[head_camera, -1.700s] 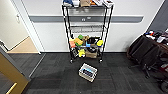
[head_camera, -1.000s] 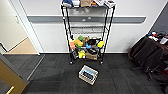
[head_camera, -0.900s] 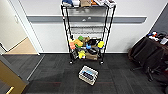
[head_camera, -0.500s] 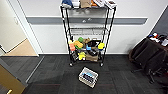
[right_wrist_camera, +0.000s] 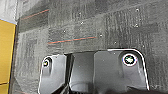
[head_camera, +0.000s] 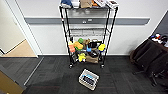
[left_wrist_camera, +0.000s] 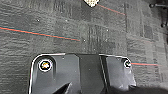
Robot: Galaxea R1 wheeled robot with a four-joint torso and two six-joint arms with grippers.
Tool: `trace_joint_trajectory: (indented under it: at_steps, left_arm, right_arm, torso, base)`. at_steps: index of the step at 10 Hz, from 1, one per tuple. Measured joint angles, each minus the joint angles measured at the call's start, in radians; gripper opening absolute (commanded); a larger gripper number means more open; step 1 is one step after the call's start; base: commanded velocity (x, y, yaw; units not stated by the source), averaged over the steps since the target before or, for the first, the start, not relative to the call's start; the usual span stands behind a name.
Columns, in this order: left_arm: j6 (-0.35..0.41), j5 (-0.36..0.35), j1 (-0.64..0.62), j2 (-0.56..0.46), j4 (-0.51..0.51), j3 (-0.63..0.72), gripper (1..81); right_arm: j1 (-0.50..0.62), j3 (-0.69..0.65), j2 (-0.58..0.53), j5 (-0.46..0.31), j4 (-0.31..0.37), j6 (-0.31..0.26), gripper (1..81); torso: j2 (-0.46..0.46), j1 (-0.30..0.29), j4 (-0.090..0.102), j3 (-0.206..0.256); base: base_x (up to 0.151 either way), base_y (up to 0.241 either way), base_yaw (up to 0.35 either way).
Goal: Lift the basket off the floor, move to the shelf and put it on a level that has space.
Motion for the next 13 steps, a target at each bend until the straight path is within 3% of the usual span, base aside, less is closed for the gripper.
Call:
trace_joint_trajectory:
  at_steps: [13]
  left_arm:
    - [0.0,0.0,-0.003,0.008,0.0,-0.008,81.1]
  right_arm:
    - [0.0,-0.009,0.0,0.001,0.0,0.003,81.1]
  torso:
    - [0.0,0.0,0.0,0.0]
  base:
    - [0.111,0.0,0.0]
